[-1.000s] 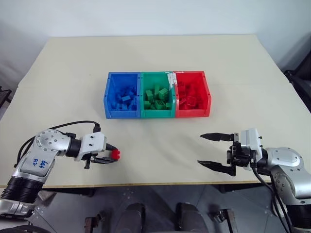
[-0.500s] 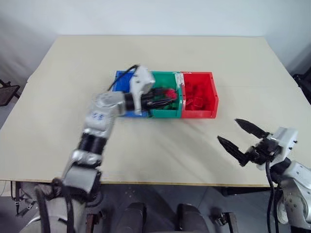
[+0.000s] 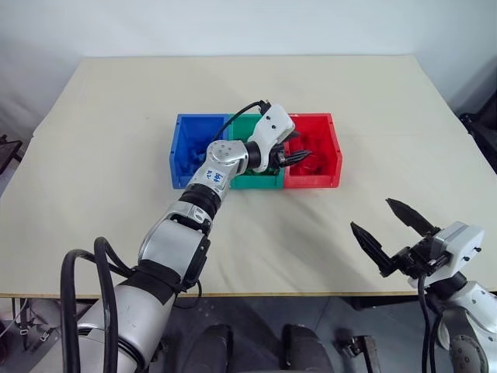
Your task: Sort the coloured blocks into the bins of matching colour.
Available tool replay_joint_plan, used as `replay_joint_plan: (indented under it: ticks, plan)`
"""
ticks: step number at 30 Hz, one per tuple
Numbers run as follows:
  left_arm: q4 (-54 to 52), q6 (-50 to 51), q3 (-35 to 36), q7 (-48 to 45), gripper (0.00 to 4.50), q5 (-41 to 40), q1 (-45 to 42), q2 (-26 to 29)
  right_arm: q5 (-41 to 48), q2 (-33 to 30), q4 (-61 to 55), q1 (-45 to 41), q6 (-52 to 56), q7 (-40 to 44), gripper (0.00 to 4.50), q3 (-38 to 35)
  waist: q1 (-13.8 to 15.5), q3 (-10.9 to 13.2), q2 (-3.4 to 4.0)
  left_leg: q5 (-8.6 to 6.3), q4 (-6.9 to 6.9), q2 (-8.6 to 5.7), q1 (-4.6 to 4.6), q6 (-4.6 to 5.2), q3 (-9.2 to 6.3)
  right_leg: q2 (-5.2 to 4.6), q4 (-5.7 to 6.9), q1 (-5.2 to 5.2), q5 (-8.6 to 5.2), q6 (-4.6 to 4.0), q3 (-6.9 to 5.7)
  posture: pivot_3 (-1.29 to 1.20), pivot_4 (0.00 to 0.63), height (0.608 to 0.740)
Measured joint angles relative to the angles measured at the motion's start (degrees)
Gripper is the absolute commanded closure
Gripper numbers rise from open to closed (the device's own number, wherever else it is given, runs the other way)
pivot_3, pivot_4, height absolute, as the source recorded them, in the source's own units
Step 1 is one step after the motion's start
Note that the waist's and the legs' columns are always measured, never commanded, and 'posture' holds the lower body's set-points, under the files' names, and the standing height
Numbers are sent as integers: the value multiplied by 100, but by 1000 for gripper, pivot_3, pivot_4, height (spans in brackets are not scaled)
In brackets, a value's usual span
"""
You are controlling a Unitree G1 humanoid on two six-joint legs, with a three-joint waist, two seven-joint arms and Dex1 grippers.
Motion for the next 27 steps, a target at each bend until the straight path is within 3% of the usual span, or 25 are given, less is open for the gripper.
replay_joint_plan:
  ticks: [3, 10, 14, 18, 21, 27]
  plan:
    - [-53, -160, 80, -65, 29, 37, 43, 118, -19, -6, 25, -66, -36, 43, 0, 31, 0, 0, 0, 0, 1, 0, 0, 0, 0, 0, 1, 0, 0, 0, 0, 0, 150, 740]
    - [-1221, -252, 325, -870, 29, -162, 792, 923, 2, -358, 460, -668, -74, 552, 0, 358, -77, 0, 1, 0, -2, 7, 5, -1, -10, 1, 8, -5, 0, -1, 3, 0, 150, 740]
    - [-3471, 386, 718, -1893, 29, -928, 2435, 2104, 14, -795, 1091, -1213, -60, 1331, 0, 724, -263, -4, 10, -2, -16, 15, 23, -1, -26, -1, 12, -7, -1, -4, 10, 0, 150, 740]
    - [-5099, 942, 1312, -1758, 29, -1226, 4075, 2918, 15, -985, 1859, -1855, -61, 1982, 0, 995, -278, -3, 8, -2, -3, 31, 13, -2, -48, -8, 13, -4, -2, -6, 0, 0, 150, 740]
    - [-6044, 1255, 1852, -1769, 29, -1492, 5143, 3506, 20, -1108, 2300, -2261, -110, 2382, 0, 1103, -236, -3, 8, -4, 1, 34, 14, -2, -58, -10, 11, 6, -1, -6, -3, 0, 150, 740]
    - [-7072, 1779, 2430, -1987, 29, -1889, 6797, 4082, -3, -1185, 3092, -2784, -227, 3151, 0, 1315, -118, -3, 10, -7, -1, 35, 15, -3, -61, -11, -4, 12, -1, -9, -3, 0, 150, 740]
